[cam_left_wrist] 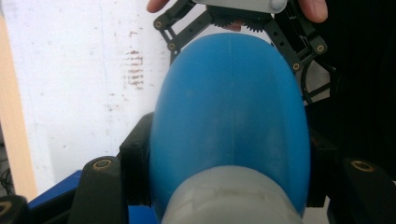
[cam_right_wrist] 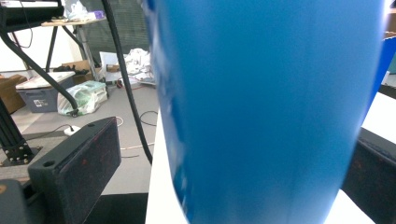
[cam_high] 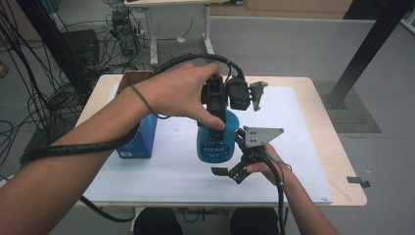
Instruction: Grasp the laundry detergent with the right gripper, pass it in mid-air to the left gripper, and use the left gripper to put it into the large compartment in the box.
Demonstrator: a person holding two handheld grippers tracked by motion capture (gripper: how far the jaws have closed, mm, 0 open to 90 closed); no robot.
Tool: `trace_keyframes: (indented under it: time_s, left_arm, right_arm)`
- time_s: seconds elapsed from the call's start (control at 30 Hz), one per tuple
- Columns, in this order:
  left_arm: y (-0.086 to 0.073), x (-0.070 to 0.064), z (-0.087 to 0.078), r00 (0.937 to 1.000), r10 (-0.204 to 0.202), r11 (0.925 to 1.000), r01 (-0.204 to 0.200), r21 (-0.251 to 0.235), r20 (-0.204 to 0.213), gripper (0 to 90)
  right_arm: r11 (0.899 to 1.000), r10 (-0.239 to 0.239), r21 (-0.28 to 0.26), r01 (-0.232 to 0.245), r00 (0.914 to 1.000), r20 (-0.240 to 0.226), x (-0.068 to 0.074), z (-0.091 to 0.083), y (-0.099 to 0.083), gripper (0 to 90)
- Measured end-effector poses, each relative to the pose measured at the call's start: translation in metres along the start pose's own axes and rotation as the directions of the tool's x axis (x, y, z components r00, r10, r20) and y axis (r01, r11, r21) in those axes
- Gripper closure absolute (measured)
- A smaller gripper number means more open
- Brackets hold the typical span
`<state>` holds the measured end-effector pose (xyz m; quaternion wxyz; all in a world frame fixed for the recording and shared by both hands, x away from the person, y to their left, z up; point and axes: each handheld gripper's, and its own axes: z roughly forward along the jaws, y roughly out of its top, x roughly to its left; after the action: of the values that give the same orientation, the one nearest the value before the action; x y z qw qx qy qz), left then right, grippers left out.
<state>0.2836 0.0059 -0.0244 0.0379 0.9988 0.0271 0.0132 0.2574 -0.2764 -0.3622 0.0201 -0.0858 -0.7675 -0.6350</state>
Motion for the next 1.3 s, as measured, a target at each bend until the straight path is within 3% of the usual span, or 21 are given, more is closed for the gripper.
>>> trace_keyframes:
  time_s: [0.3,0.4,0.57,0.77,1.0,1.13,1.2,1.3]
  left_arm:
    - [-0.004,0.007,-0.035,0.9989,-0.044,0.9987,0.044,-0.025,-0.014,38.1]
    - [-0.007,0.013,-0.043,0.9976,-0.069,0.997,0.069,-0.037,-0.001,38.0]
    - [-0.009,0.016,-0.055,0.9961,-0.087,0.9952,0.087,-0.045,-0.014,38.0]
    - [-0.015,0.024,-0.067,0.9874,-0.156,0.9868,0.154,-0.049,-0.028,38.0]
    - [-0.031,0.041,-0.069,0.968,-0.25,0.9661,0.249,-0.069,-0.017,38.0]
    - [-0.042,0.053,-0.067,0.9484,-0.317,0.9464,0.314,-0.074,-0.02,38.0]
    - [-0.048,0.059,-0.066,0.9422,-0.334,0.9406,0.331,-0.075,-0.027,38.0]
    - [-0.057,0.07,-0.062,0.9221,-0.387,0.9207,0.385,-0.066,-0.018,38.0]
  right_arm:
    - [1.0,0.006,0.002,-0.006,1.0,0.007,0.002,-0.003,-0.001,0.4]
    - [1.0,0.005,-0.002,-0.005,0.9999,0.009,0.002,-0.003,-0.001,0.5]
    - [1.0,0.002,-0.004,-0.002,1.0,0.008,0.004,-0.002,-0.001,0.5]
    - [1.0,0.002,0.003,-0.002,0.9999,0.015,0.005,-0.001,0.0,0.5]
    - [1.0,-0.002,0.006,0.002,0.9998,0.019,0.006,-0.001,0.001,0.7]
    - [1.0,-0.003,0.002,0.003,0.9998,0.02,0.007,0.0,0.001,0.7]
    - [1.0,-0.005,0.002,0.004,0.9998,0.017,0.007,0.0,0.001,0.7]
    - [1.0,-0.004,0.006,0.004,0.9998,0.019,0.008,0.0,0.002,0.9]
